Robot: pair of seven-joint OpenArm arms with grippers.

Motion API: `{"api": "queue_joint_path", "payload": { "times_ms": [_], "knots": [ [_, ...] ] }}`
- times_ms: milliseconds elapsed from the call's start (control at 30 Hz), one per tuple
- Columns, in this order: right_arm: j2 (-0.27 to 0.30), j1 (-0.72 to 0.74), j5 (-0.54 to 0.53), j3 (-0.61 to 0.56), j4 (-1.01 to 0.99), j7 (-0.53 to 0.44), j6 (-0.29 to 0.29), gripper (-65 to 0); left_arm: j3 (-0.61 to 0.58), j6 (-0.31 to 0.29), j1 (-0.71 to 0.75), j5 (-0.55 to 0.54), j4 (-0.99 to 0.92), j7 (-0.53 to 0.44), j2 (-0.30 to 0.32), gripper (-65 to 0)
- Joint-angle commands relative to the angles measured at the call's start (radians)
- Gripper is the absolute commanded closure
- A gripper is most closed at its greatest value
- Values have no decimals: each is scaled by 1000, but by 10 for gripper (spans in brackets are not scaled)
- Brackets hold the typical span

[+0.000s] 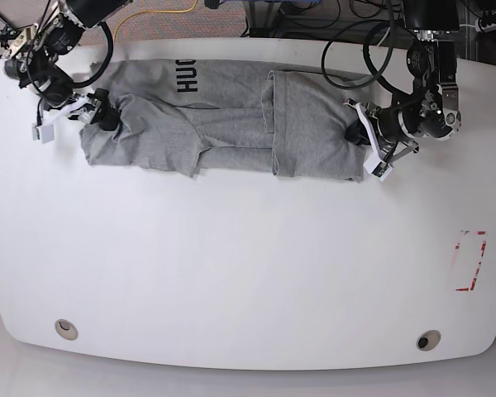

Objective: Fold the T-shirt properly
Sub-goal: 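Grasp the opposite shirt side with the right gripper and pull it inward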

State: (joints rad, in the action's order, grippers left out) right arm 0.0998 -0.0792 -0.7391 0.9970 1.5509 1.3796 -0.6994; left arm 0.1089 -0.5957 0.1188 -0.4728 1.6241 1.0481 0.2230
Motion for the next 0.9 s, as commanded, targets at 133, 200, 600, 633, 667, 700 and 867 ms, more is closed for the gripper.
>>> {"api": "queue_joint_path", "payload": {
  "times_ms": [133, 200, 600, 633, 667, 700, 867],
  "knots": [
    [-28, -21, 6, -77, 10, 14, 1, -634, 4, 3, -1, 16, 9, 10, 11, -10],
    [-38, -23, 6, -80, 10, 14, 1, -634, 4, 3, -1, 16, 9, 10, 11, -10],
    [-48, -37, 11, -83, 10, 10, 1, -463, 4, 3, -1, 16, 9, 10, 11, -10],
    [-45, -37, 11, -83, 10, 4, 1, -415, 4, 3, -1, 16, 9, 10, 11, -10],
    [-45, -37, 11, -83, 10, -4, 1, -369, 4, 3, -1, 16, 9, 10, 11, -10],
    [-44, -37, 11, -83, 10, -7, 1, -331, 4, 3, -1, 16, 9, 10, 11, -10],
    [-24, -37, 13, -83, 10, -19, 1, -55, 1, 3, -1, 16, 9, 10, 11, -10]
  ]
}}
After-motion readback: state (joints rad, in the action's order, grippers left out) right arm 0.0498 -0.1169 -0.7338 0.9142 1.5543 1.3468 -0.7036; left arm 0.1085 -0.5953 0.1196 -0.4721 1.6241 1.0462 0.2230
